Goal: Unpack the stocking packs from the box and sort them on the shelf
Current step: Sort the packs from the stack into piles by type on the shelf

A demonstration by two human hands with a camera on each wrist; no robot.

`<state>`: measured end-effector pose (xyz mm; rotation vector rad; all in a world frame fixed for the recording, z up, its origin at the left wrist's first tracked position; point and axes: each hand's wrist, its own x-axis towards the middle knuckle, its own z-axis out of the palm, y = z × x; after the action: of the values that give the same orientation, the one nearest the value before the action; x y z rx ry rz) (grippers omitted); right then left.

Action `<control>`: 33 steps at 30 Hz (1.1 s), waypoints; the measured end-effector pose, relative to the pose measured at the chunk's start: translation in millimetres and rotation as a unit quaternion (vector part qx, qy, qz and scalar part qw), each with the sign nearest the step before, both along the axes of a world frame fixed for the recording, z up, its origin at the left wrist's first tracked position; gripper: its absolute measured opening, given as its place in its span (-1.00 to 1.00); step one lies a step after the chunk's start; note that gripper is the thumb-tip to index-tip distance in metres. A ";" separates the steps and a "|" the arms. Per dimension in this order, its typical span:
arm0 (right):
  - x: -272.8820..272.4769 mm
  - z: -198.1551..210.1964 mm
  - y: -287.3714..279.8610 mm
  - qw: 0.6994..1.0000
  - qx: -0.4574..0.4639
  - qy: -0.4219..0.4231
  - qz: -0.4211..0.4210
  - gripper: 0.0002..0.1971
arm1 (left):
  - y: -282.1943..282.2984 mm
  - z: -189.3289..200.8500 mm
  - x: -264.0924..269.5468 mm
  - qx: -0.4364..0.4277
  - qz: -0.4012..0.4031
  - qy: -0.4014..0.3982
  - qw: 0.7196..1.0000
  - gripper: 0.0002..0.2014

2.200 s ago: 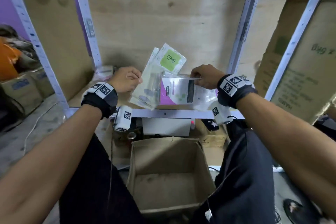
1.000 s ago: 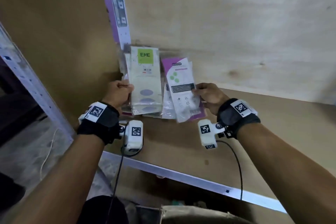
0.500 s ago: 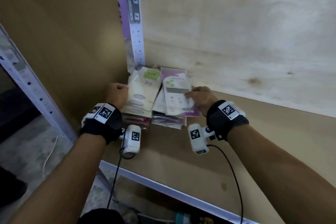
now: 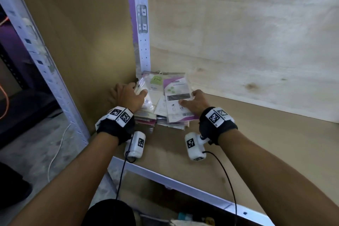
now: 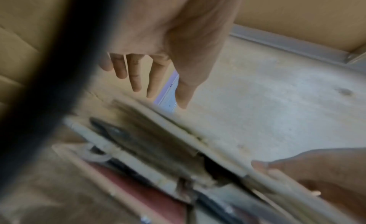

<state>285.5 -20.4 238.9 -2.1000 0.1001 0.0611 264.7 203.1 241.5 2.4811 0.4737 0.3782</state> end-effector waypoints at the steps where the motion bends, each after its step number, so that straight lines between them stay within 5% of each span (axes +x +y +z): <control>1: -5.3 3.3 -4.7 1.000 0.022 0.005 -0.005 -0.65 | 0.1 4.8 -3.7 -0.037 -0.026 -0.035 0.998 -0.53; 3: -19.1 11.6 -16.8 0.996 0.086 0.007 -0.012 -0.67 | -5.2 16.7 -12.7 -0.190 -0.091 -0.086 0.974 -0.56; 5: -35.4 20.7 -32.8 0.991 0.133 0.005 -0.012 -0.70 | -20.1 30.7 -25.4 -0.376 -0.135 -0.085 0.913 -0.66; 8: -65.3 31.9 -60.8 0.981 0.193 0.010 -0.005 -0.74 | -48.5 44.6 -43.3 -0.492 -0.191 -0.067 0.847 -0.68; 12: -110.4 38.6 -100.2 0.967 0.253 -0.010 -0.009 -0.81 | -95.5 37.7 -64.8 -0.471 -0.204 -0.073 0.855 -0.78; 17: -153.7 29.9 -145.4 0.958 0.285 -0.023 -0.011 -0.71 | -156.8 20.9 -89.9 -0.471 -0.247 0.024 0.847 -0.49; 21: -174.0 18.8 -178.2 0.966 0.258 -0.014 -0.013 -0.80 | -194.5 17.0 -96.1 -0.480 -0.304 0.034 0.822 -0.62; 26: -180.3 11.4 -211.2 0.955 0.298 0.007 0.018 -0.70 | -231.8 10.9 -89.5 -0.468 -0.308 0.012 0.829 -0.86; 29: -181.9 6.5 -225.5 0.948 0.318 0.000 0.030 -0.64 | -246.5 12.2 -81.7 -0.473 -0.272 -0.002 0.838 -0.78; 33: -173.1 8.8 -237.0 0.966 0.250 -0.065 -0.013 -0.84 | -262.7 16.3 -69.5 -0.448 -0.257 0.029 0.856 -0.59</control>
<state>112.4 -257.4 247.7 -1.5913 0.0275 -0.0625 195.2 -59.6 257.9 1.5975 -0.0326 -0.1332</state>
